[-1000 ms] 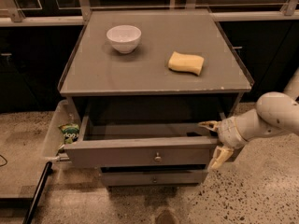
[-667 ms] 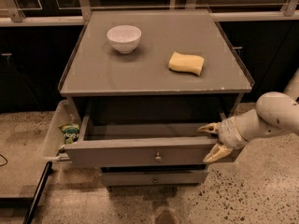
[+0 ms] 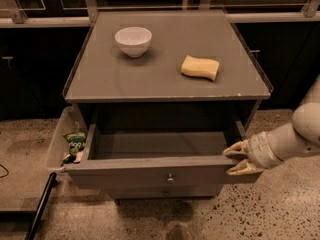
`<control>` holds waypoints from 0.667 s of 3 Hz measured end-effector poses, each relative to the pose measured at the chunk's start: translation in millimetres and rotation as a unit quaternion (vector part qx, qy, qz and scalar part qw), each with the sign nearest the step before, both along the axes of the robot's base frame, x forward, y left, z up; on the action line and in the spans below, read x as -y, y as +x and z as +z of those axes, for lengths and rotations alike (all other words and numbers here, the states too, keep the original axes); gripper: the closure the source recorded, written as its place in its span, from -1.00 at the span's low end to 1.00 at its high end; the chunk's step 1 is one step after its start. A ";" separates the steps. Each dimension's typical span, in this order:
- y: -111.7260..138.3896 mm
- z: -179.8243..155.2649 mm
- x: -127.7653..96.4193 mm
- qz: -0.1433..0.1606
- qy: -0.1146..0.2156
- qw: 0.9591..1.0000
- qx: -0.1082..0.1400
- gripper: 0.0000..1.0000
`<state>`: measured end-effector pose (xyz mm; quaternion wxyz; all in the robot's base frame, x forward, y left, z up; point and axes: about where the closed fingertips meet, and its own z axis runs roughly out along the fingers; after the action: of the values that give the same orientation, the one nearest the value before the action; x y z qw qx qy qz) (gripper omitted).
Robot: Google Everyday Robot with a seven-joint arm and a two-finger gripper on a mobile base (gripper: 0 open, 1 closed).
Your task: Open top drawer
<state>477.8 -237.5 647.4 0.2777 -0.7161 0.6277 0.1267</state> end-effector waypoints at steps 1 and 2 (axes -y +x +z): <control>-3.3 1.6 -0.2 0.001 -0.001 1.000 0.003 1.00; -12.6 2.3 2.1 0.000 -0.001 1.000 0.002 1.00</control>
Offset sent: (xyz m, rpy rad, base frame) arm -0.1478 -0.0396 0.0165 -0.0071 -0.0104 -0.0456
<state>465.3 -239.6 649.7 0.2784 -0.7167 0.6272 0.1241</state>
